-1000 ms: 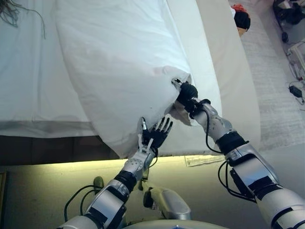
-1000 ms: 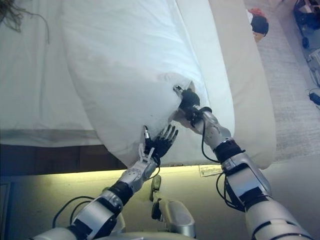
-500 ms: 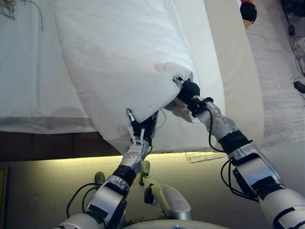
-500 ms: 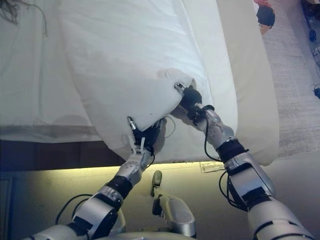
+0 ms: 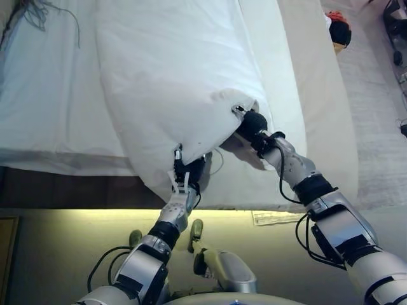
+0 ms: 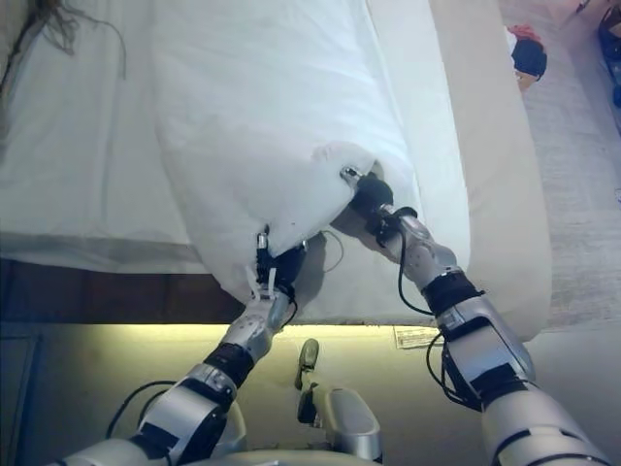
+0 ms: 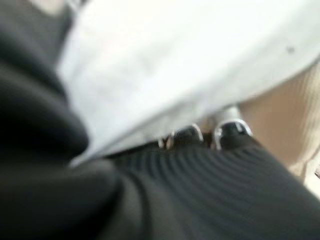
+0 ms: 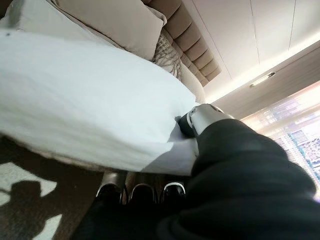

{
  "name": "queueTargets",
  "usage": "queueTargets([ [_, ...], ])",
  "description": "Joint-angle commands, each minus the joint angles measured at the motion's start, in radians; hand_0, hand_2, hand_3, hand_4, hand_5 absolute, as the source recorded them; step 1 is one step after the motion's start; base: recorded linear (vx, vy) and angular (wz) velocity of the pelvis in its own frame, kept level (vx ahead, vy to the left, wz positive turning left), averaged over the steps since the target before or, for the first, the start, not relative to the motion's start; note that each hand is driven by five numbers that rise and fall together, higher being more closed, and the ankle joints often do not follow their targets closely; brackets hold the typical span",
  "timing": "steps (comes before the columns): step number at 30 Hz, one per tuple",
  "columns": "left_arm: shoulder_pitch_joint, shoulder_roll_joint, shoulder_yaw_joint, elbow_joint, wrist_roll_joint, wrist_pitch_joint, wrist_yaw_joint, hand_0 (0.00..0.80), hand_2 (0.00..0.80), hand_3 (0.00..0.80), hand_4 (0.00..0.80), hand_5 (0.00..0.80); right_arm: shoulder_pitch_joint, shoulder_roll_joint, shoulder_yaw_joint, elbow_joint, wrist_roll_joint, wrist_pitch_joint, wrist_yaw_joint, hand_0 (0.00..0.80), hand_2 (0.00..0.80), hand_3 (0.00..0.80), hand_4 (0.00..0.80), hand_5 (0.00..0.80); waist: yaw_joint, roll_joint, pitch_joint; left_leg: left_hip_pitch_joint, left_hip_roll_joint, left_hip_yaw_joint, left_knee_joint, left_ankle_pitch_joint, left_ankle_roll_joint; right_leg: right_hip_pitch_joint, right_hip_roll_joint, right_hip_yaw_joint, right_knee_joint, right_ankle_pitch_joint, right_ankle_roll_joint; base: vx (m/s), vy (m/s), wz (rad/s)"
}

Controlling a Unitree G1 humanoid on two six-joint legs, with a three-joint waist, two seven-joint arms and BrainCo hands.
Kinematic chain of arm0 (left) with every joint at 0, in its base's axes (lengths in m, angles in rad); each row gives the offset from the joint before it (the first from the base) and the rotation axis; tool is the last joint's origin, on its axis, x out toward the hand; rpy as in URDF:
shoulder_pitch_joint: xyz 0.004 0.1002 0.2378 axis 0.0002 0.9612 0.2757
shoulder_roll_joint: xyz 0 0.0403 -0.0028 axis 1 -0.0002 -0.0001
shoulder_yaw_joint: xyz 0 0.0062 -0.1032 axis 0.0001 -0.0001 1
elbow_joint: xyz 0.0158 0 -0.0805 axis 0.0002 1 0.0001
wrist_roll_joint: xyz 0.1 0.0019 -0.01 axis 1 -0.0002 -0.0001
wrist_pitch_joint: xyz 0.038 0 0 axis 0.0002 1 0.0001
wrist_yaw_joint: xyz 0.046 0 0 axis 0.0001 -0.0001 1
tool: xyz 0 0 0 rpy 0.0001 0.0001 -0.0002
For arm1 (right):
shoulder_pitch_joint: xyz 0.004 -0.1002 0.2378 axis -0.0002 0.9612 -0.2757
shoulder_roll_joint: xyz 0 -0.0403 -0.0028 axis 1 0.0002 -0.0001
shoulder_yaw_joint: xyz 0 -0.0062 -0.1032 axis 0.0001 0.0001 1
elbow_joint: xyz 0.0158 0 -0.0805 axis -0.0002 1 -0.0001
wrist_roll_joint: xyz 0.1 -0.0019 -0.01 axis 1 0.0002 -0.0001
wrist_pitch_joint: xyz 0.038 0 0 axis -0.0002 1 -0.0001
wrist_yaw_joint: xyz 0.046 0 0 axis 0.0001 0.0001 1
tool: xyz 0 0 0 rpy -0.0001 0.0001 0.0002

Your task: Make the bed neatly

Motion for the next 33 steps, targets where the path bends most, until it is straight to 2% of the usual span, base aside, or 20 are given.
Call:
queueTargets([
  [1,-0.02,-0.034,-0.005,-0.051,-0.013,-0.001,-0.054,0.8,0.8,0.8,0.8,0.8,-0.026,-0.089,-0.083,0.019,-0.026,-0.018,-0.009,0.0,0.0,0.0,0.0,0.0,0.042,0.038,-0.093,-0.036,0.009,-0.034,-0.033,0.01,0.015,0.059,-0.082,-0.035,0.101,-0.142,0.113,0.05,0.099,0.05],
  [6,0.005,-0.007,0.028,-0.065,-0.013,0.008,-0.044,0.8,0.8,0.8,0.8,0.8,0.031,-0.078,-0.083,0.069,-0.092,0.056,0.004,0.0,0.0,0.0,0.0,0.0,0.054,0.06,-0.131,-0.006,-0.005,-0.04,-0.043,0.007,0.016,0.092,-0.098,-0.046,0.091,-0.148,0.118,0.068,0.102,0.07],
  [9,0.035,0.02,0.059,-0.079,-0.013,0.031,-0.04,0.8,0.8,0.8,0.8,0.8,0.128,-0.038,-0.077,0.085,-0.172,0.089,0.045,0.0,0.0,0.0,0.0,0.0,0.063,0.073,-0.164,0.015,-0.014,-0.044,-0.049,0.003,0.018,0.115,-0.107,-0.054,0.083,-0.149,0.122,0.101,0.116,0.07],
  [13,0.096,0.065,0.101,-0.097,-0.013,0.068,-0.053,0.8,0.8,0.8,0.8,0.8,0.294,0.018,-0.05,0.12,-0.273,0.11,0.142,0.0,0.0,0.0,0.0,0.0,0.076,0.094,-0.208,0.042,-0.03,-0.054,-0.057,-0.001,0.023,0.145,-0.117,-0.061,0.074,-0.15,0.125,0.095,0.121,0.09],
  [15,0.145,0.089,0.137,-0.105,-0.013,0.09,-0.071,0.8,0.8,0.8,0.8,0.8,0.415,0.036,-0.059,0.146,-0.321,0.121,0.229,0.0,0.0,0.0,0.0,0.0,0.083,0.107,-0.23,0.055,-0.038,-0.058,-0.058,-0.002,0.026,0.159,-0.122,-0.066,0.072,-0.15,0.127,0.096,0.142,0.13],
  [17,0.201,0.125,0.201,-0.098,-0.013,0.125,-0.102,0.8,0.8,0.8,0.8,0.8,0.538,0.054,-0.075,0.218,-0.401,0.103,0.339,0.0,0.0,0.0,0.0,0.0,0.09,0.121,-0.25,0.066,-0.047,-0.062,-0.061,-0.003,0.03,0.175,-0.125,-0.07,0.064,-0.149,0.13,0.066,0.143,0.08],
  [20,0.249,0.162,0.279,-0.083,-0.013,0.143,-0.137,0.8,0.8,0.8,0.8,0.8,0.632,0.068,-0.092,0.317,-0.481,0.09,0.412,0.0,0.0,0.0,0.0,0.0,0.096,0.134,-0.268,0.077,-0.056,-0.063,-0.064,-0.004,0.034,0.19,-0.129,-0.074,0.052,-0.145,0.132,0.03,0.112,0.08],
  [22,0.272,0.181,0.337,-0.071,-0.013,0.152,-0.159,0.8,0.8,0.8,0.8,0.8,0.679,0.077,-0.108,0.367,-0.51,0.077,0.426,0.0,0.0,0.0,0.0,0.0,0.1,0.143,-0.279,0.081,-0.06,-0.065,-0.063,-0.005,0.035,0.197,-0.13,-0.075,0.049,-0.146,0.133,0.033,0.113,0.02],
  [23,0.292,0.206,0.392,-0.058,-0.013,0.173,-0.174,0.8,0.8,0.8,0.8,0.8,0.705,0.083,-0.132,0.416,-0.533,0.06,0.435,0.0,0.0,0.0,0.0,0.0,0.104,0.149,-0.285,0.084,-0.064,-0.067,-0.061,-0.005,0.037,0.202,-0.131,-0.076,0.051,-0.149,0.132,0.03,0.104,0.02],
  [27,0.336,0.249,0.501,-0.057,-0.013,0.179,-0.172,0.8,0.8,0.8,0.8,0.8,0.75,0.101,-0.184,0.47,-0.548,0.05,0.429,0.0,0.0,0.0,0.0,0.0,0.11,0.159,-0.293,0.088,-0.074,-0.076,-0.056,-0.008,0.041,0.209,-0.132,-0.079,0.06,-0.158,0.13,0.014,0.089,0.05],
  [33,0.408,0.337,0.674,-0.009,0.074,0.192,-0.177,0.8,0.8,0.8,0.8,0.8,0.779,0.094,-0.258,0.52,-0.537,0.031,0.433,0.0,0.0,0.0,0.0,0.0,0.137,0.173,-0.306,0.096,-0.087,-0.098,-0.057,-0.012,0.046,0.229,-0.134,-0.098,0.057,-0.169,0.127,0.022,0.067,0.06],
])
